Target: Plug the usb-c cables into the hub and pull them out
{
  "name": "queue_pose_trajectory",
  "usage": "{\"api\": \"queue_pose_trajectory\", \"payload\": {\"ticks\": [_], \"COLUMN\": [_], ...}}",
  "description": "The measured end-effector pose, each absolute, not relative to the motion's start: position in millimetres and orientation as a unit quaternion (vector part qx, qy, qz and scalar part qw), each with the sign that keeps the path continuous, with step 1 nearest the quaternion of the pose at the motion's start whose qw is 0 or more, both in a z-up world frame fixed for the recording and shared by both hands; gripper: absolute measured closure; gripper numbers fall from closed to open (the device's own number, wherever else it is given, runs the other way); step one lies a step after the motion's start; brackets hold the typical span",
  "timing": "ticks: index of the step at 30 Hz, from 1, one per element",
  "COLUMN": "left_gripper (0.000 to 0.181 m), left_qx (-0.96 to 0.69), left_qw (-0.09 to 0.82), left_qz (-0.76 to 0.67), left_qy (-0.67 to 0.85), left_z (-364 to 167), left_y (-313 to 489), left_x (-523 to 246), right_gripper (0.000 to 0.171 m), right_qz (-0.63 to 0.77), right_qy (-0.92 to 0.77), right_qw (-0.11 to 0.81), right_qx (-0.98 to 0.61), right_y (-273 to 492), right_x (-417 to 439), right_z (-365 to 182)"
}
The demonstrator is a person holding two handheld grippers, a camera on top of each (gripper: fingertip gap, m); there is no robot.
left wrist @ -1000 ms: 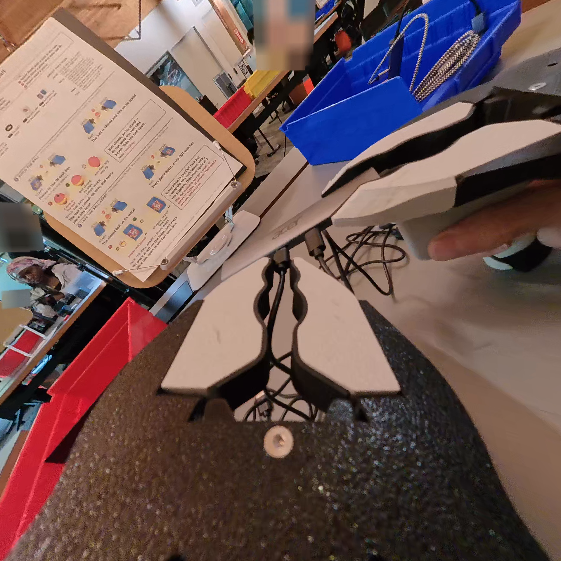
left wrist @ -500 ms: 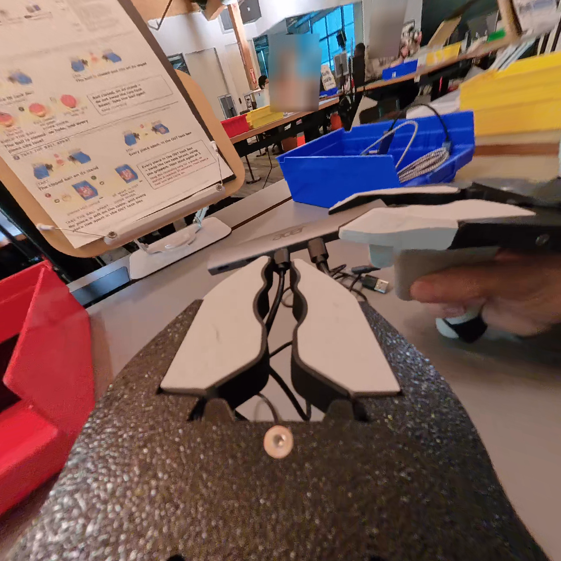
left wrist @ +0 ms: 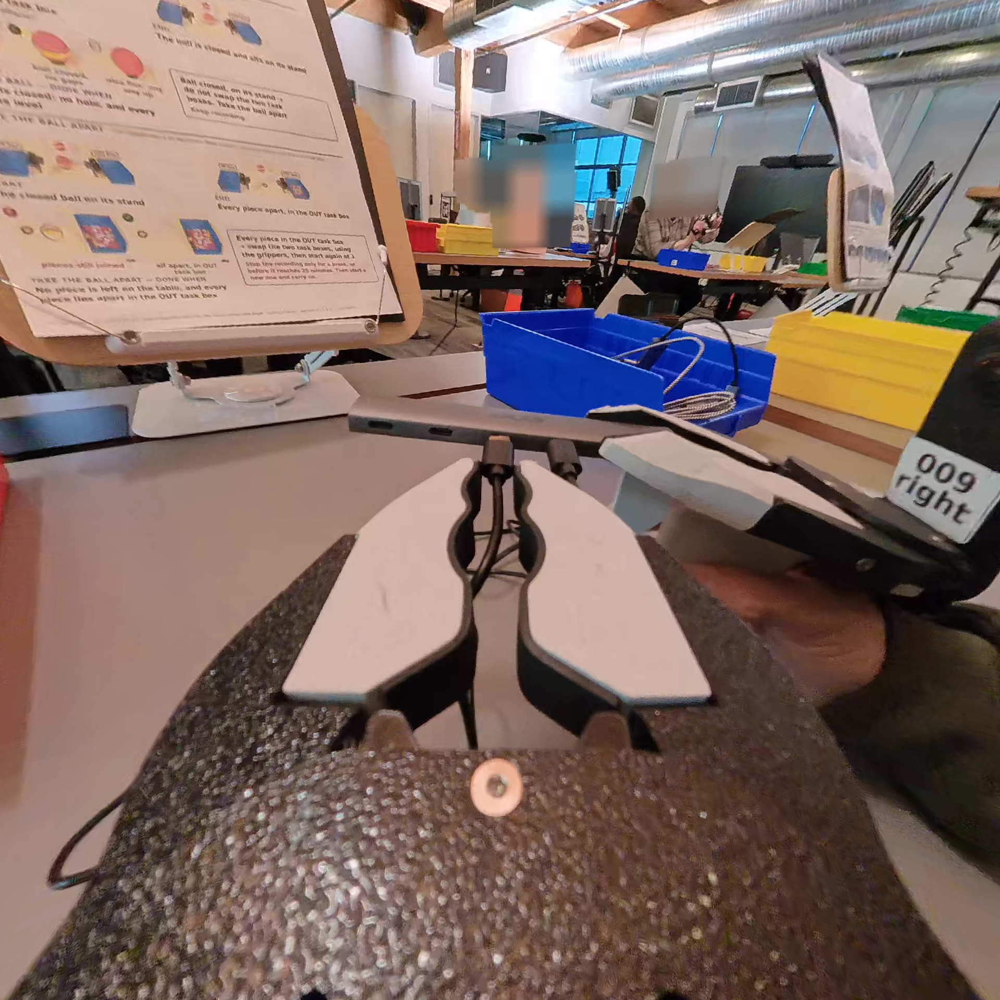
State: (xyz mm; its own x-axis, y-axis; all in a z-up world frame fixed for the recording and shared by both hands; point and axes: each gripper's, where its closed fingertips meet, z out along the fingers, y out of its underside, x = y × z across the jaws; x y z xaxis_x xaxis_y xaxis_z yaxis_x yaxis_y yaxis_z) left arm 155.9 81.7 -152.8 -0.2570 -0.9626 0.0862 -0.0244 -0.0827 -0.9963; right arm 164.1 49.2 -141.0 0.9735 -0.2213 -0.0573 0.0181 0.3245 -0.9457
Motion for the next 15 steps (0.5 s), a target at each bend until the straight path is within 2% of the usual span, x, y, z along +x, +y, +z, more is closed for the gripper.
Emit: {"api": "queue_pose_trajectory", "payload": {"ticks": [7, 15], "left_gripper": [0.171, 0.172], "left_qx": [-0.424, -0.444], "left_qw": [0.484, 0.459], "left_qz": [-0.493, -0.482], "left_qy": [0.586, 0.6], "left_z": [-155.8, -161.1], "left_y": [86.9, 91.7], "left_x": [154.1, 154.0], "right_gripper": [0.147, 0.146], "right_qz": [-0.067, -0.08], "right_qy": [0.08, 0.072], "right_qw": [0.806, 0.791], "right_qx": [-0.582, -0.603], "right_y": [51.2, 56.5], "right_x": [161.5, 158.2], "right_z": [-141.9, -145.8]}}
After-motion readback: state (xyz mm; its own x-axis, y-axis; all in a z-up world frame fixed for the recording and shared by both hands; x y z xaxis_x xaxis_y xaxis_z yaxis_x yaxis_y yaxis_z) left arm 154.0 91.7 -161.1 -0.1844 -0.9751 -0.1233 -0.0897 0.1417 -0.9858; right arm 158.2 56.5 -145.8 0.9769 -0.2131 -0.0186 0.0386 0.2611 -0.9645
